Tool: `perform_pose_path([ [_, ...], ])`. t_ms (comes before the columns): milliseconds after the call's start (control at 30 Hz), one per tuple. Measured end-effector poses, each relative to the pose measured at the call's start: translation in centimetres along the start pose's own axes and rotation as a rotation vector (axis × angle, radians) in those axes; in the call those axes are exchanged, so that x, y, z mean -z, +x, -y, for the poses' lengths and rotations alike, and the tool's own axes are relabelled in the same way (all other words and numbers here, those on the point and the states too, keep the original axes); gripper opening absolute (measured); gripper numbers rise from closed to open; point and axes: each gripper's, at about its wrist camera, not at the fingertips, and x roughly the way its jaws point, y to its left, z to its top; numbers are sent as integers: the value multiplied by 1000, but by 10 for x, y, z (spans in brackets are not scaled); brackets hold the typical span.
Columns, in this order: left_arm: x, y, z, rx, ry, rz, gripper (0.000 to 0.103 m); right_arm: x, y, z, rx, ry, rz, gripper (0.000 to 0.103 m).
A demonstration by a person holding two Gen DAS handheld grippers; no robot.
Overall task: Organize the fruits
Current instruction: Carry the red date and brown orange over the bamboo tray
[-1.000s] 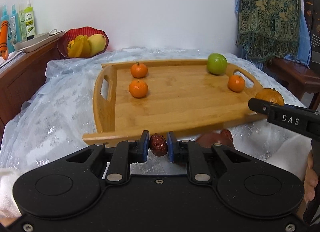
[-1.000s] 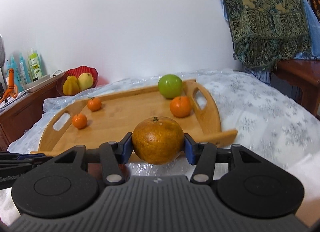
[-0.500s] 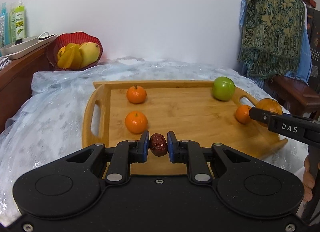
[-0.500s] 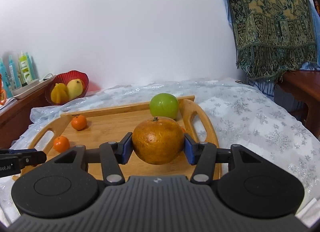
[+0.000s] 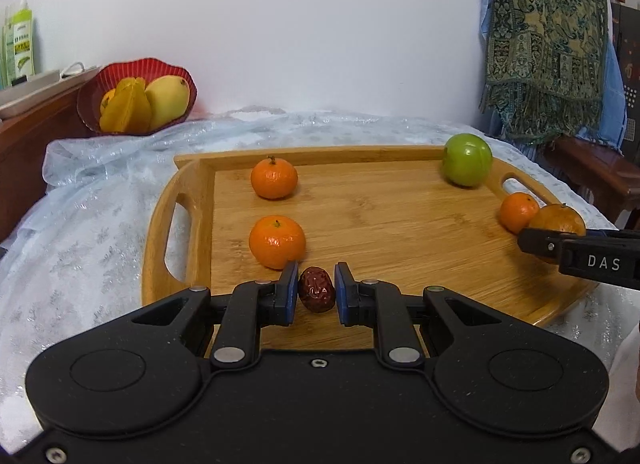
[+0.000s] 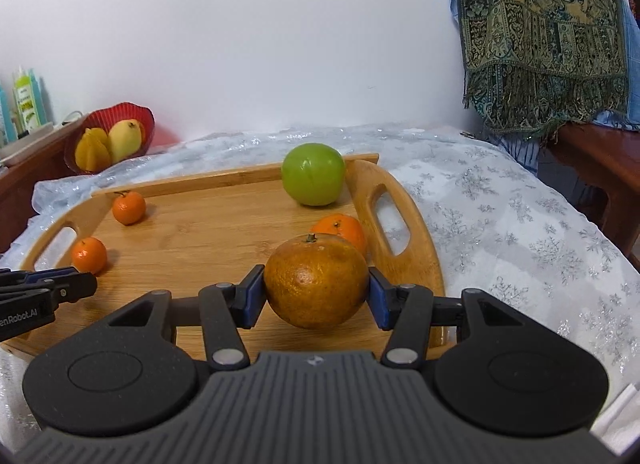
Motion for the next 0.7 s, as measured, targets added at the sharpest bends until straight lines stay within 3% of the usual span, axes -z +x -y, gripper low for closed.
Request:
perform_pose_path([
  [700,5,9,-9,25,-28,22,18,4,10,-4,63,-33,0,57],
])
